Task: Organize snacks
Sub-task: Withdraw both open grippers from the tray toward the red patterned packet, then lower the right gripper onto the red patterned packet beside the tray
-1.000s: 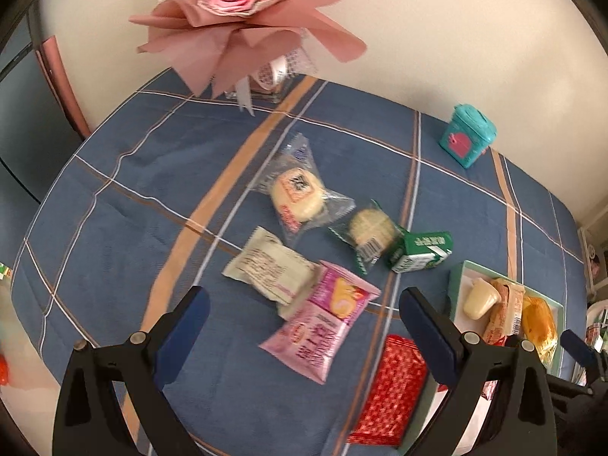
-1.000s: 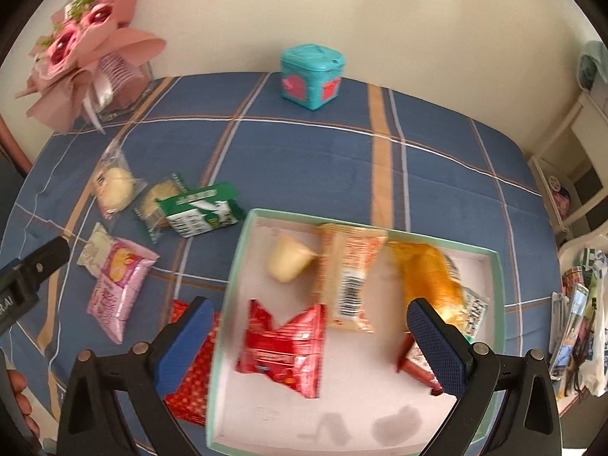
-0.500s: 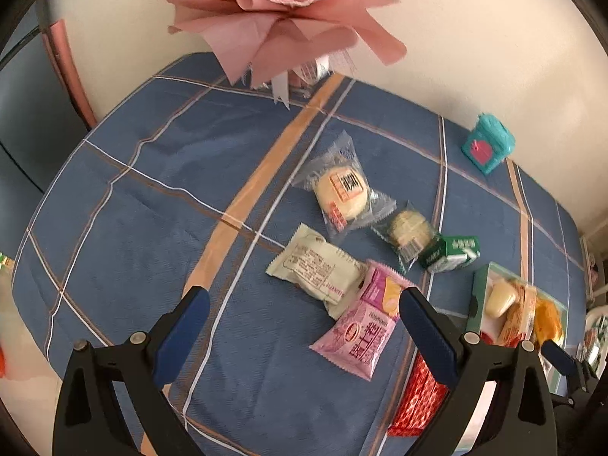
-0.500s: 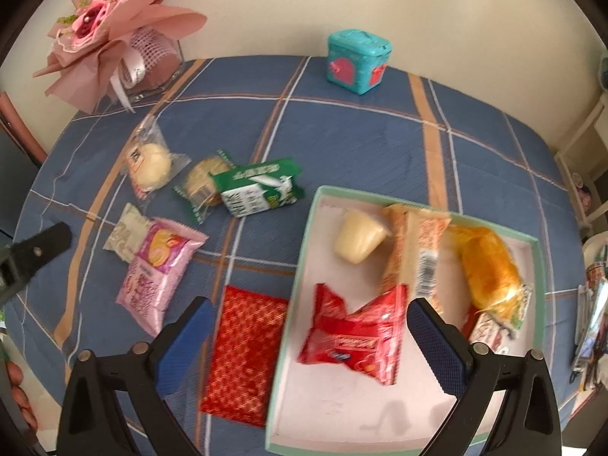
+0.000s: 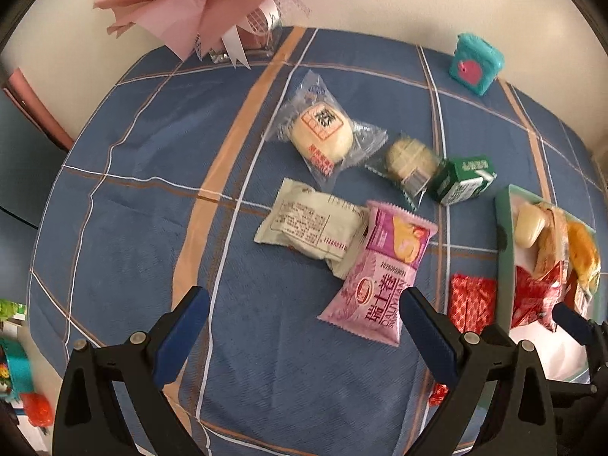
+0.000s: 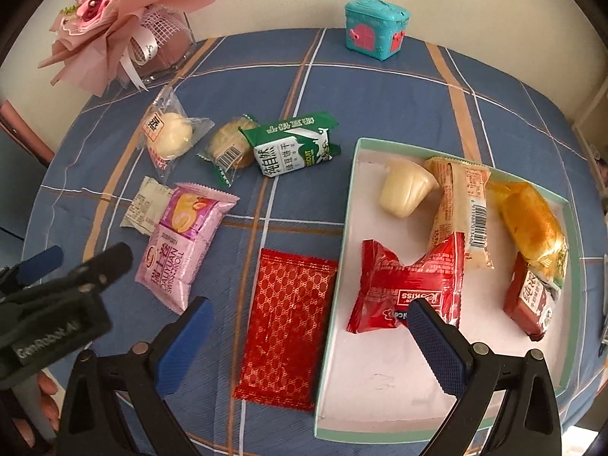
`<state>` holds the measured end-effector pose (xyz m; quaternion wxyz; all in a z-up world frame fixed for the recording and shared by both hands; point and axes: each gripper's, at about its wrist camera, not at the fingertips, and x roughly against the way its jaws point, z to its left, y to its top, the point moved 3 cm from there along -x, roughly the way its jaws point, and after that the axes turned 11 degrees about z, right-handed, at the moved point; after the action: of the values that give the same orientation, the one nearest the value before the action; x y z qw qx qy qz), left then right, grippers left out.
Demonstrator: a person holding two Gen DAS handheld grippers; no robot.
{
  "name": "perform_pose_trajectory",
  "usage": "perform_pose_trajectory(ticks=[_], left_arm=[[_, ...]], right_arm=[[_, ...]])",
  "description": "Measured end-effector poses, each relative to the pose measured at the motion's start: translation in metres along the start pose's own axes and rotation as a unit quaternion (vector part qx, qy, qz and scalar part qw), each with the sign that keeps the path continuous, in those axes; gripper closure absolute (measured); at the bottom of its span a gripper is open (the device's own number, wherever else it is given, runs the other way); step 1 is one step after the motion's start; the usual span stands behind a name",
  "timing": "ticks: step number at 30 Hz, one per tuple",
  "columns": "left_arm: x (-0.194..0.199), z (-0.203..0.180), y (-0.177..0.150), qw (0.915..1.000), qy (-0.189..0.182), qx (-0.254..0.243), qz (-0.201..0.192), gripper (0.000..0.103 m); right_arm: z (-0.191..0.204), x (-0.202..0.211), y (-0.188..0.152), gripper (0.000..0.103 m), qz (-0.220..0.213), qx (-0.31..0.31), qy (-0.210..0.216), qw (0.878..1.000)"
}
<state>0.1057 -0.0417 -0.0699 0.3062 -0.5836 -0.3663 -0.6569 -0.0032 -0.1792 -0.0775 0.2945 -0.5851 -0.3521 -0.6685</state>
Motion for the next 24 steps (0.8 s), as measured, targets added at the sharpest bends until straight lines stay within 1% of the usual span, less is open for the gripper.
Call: perform_pose_trajectory(ticks=[5,9,11,16,19,21,24], left_arm=[[-0.006,0.005,-0.001,0.9999,-0.007,0.005,0.01,0.003],[-0.007,0.005,-0.002,0.9999,-0.007,0.001,0.012,0.003],[-0.007,0.005,-0.002,0.9999,-0.009,-0.002,0.011,0.003],[-0.006,0.008,-0.002,0.9999,-0.002,-0.009,0.01,0.003],[-0.006,0.011,-0.002,0.9999,-0.013,-0.004,0.011,0.003],[-0.007,0.012,-0.002,0.9998,-0.016,-0.004,0.012,0.003],[-0.009,0.014,-0.002,0.9997,-0.021,-0.002,0.014,0.003]], right_arm=[[0.005,0.001,-0.001,0.001,-0.008,0.003,0.001,1.0],[0.009,0.005,-0.001,0.001,-0.017,0.003,0.014,1.0],[0.012,0.006,-0.001,0.002,-0.021,0.008,0.014,1.0],[0.016,0.002,-0.003,0.011,-0.016,0.012,0.018,1.0],[0.016,-0.003,-0.004,0.015,-0.008,0.01,0.033,0.999],[0.017,-0.004,-0.004,0.022,-0.003,0.007,0.038,0.999],[0.018,-0.004,-0.003,0.028,-0.002,0.011,0.04,0.999]])
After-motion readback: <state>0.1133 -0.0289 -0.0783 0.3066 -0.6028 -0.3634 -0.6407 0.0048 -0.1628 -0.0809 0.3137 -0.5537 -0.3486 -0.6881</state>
